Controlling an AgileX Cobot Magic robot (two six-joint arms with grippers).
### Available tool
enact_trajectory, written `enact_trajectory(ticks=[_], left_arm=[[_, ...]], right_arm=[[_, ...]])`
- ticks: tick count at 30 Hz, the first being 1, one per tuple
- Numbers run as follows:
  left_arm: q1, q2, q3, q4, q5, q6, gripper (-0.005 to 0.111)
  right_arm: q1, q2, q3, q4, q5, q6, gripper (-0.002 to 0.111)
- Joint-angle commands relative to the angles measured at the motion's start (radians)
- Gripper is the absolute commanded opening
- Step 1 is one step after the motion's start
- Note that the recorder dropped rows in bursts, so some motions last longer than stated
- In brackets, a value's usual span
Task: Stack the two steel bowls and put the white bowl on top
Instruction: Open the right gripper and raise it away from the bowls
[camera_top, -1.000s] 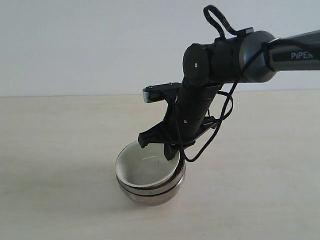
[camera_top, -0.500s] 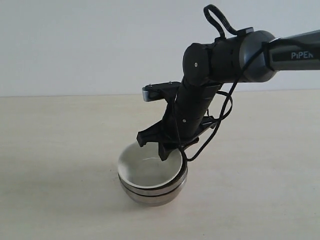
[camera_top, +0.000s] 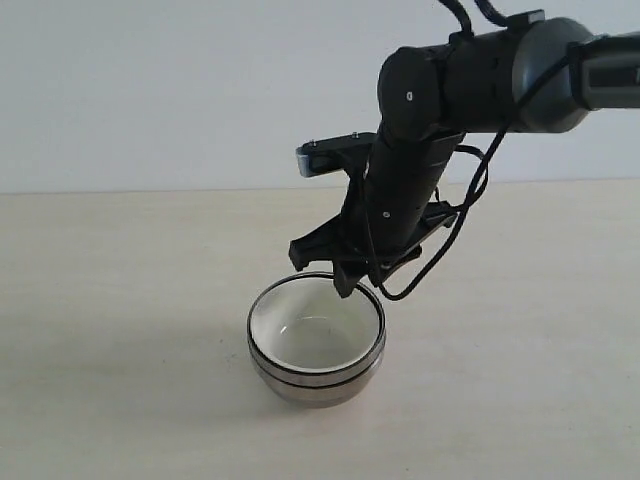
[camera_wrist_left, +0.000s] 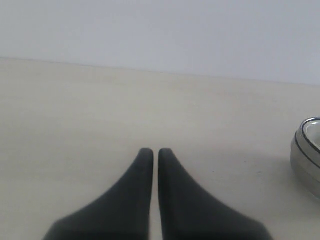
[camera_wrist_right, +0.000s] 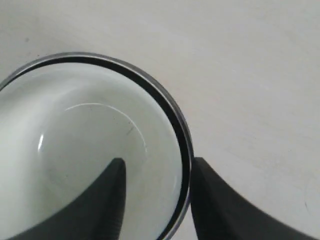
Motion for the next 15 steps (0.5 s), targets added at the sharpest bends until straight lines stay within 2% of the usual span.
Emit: enact_trajectory(ticks=[1, 8, 10, 11, 12, 15], left_arm=[[0.003, -0.002, 0.003, 0.005, -0.002, -0.010, 0.004], [0.003, -0.002, 0.003, 0.005, -0.002, -0.010, 0.004], [0.003, -0.002, 0.003, 0.005, -0.002, -0.010, 0.004], [0.003, -0.002, 0.003, 0.005, -0.002, -0.010, 0.004], [0.003, -0.002, 0.003, 0.005, -0.002, -0.010, 0.004], [0.003, -0.002, 0.003, 0.005, -0.002, -0.010, 0.004]], right_arm=[[-0.002, -0.046, 0.000, -0.020, 0.013, 0.005, 0.036], [-0.002, -0.180, 0.000, -0.212, 0.050, 0.156, 0.035], [-0.002, -0.246, 0.000, -0.245, 0.085, 0.172, 0.014], [-0.001, -0.284, 0.005, -0.245, 0.104, 0.196, 0.000], [0.002, -0.310, 0.023, -0.245, 0.094, 0.221, 0.000], [0.065, -0.466, 0.241, -0.307, -0.093, 0.314, 0.000]])
